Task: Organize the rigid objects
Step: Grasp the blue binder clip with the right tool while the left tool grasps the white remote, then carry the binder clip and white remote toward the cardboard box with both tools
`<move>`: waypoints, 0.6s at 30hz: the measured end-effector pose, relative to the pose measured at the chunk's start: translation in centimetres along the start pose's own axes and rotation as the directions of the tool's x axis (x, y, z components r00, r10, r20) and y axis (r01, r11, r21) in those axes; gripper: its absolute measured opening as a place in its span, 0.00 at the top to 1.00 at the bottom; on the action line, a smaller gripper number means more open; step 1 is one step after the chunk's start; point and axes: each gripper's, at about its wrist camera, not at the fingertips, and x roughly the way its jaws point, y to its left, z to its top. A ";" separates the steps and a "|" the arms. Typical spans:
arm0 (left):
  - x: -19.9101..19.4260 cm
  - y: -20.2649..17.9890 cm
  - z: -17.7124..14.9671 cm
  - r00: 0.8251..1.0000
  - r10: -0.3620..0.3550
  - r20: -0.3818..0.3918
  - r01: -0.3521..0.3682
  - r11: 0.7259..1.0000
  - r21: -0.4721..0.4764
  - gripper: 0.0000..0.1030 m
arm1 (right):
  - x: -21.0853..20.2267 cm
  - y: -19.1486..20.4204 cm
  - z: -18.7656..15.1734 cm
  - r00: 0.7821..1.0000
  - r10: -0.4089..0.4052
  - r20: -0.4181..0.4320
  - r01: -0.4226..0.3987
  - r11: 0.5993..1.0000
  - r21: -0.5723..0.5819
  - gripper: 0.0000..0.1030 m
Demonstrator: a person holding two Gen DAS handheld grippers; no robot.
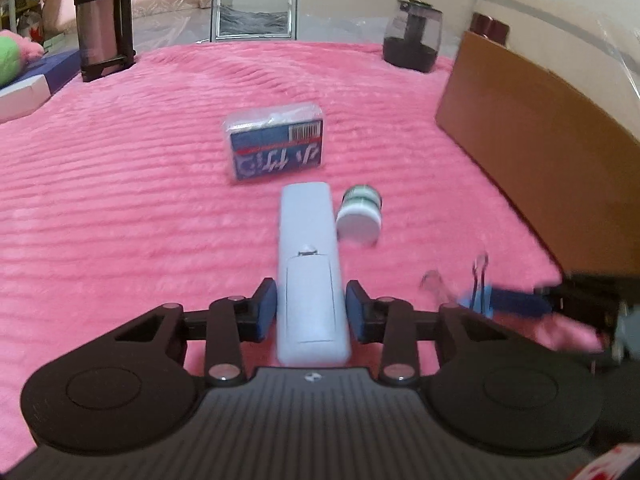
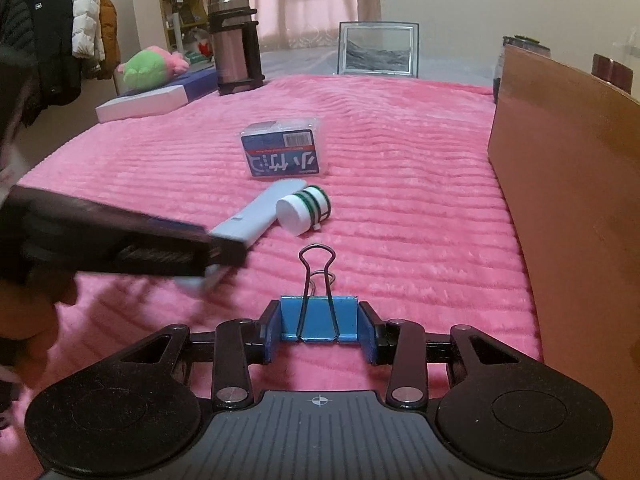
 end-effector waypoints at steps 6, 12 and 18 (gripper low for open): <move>-3.4 0.6 -3.3 1.000 0.016 -0.022 -0.015 0.999 0.037 0.68 | -1.7 0.4 -1.0 1.000 0.009 -0.004 -0.009 1.000 0.017 0.65; -2.1 0.5 -2.7 0.999 0.000 -0.036 0.001 0.999 0.051 0.66 | -2.3 0.5 -1.4 1.000 0.004 -0.011 -0.004 0.999 0.036 0.65; -1.0 0.5 -2.6 0.998 -0.006 -0.055 0.011 0.996 0.090 0.64 | -2.1 0.7 -1.6 1.000 0.001 -0.014 -0.001 0.999 0.038 0.65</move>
